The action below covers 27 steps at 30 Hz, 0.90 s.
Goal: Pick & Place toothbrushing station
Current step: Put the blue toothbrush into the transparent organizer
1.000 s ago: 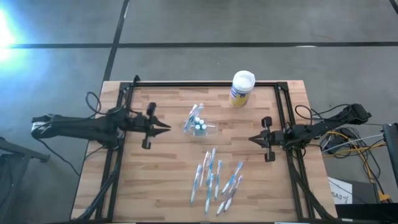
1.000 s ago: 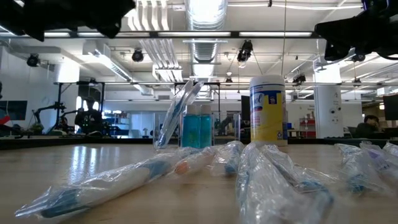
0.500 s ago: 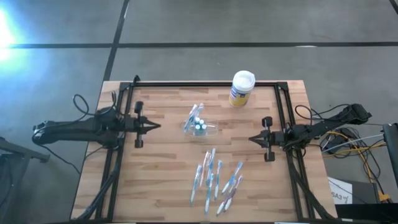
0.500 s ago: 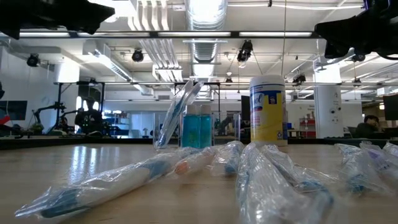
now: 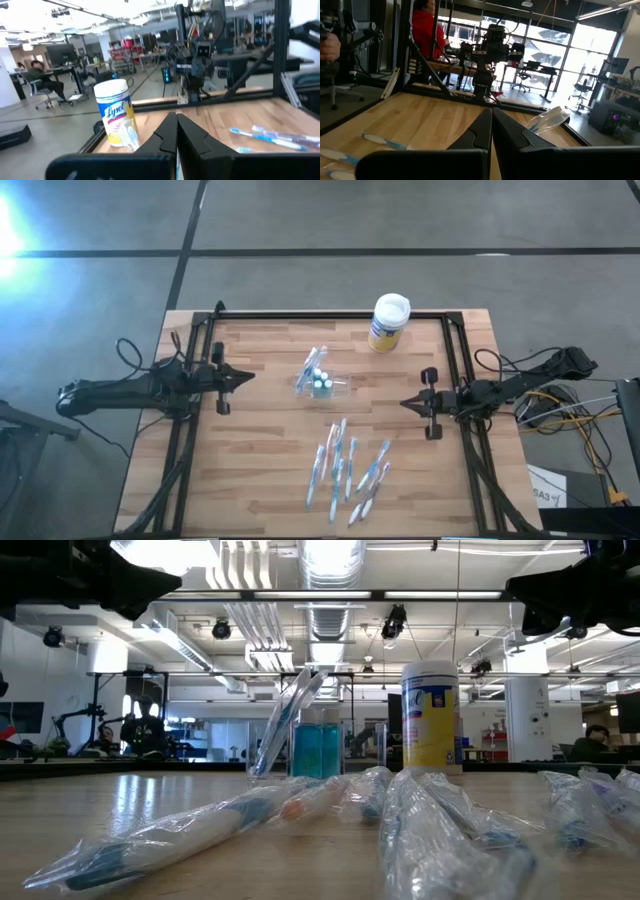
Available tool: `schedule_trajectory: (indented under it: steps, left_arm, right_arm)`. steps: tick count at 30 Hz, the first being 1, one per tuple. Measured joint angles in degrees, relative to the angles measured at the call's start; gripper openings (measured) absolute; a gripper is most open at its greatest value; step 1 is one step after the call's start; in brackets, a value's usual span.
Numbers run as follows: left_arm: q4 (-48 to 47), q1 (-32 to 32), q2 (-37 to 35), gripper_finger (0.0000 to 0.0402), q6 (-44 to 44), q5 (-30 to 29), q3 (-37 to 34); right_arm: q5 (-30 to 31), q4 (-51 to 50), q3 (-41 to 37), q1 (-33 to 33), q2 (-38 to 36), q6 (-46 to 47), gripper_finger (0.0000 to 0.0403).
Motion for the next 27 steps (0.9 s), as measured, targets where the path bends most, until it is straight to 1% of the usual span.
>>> schedule_trajectory:
  steps: [4,7,10,14,19,23,27]
  left_arm:
    - [1.9,0.0,-2.4,0.0005,-1.7,-0.2,-3.9]
    - [2.9,0.0,-4.3,0.0003,-3.4,-1.4,-6.6]
    - [3.3,0.0,-6.2,0.0005,-4.3,-2.7,-9.0]
    - [2.7,0.0,-8.1,0.0004,-4.9,-2.8,-11.6]
    - [1.7,0.0,-9.0,0.0004,-5.2,-2.8,-11.7]
    - [1.7,0.0,-9.0,0.0006,-5.3,-2.8,-11.7]
    - [1.7,0.0,-9.0,0.0004,-6.0,-2.8,-11.7]
  right_arm:
    - [0.0,0.0,0.0,0.0,0.0,1.5,0.0008]
    - [-0.3,-0.3,0.0,0.0,0.0,3.3,0.0008]
    - [-0.4,-1.2,0.0,0.0,0.0,3.9,0.0008]
    - [-0.4,-1.4,0.0,0.0,0.0,4.5,0.0008]
    - [-0.4,-1.4,0.0,0.0,0.0,4.6,0.0008]
    - [-0.4,-1.1,0.0,0.0,0.0,6.8,0.0008]
    - [0.5,-1.8,3.2,0.0,0.1,8.3,0.0008]
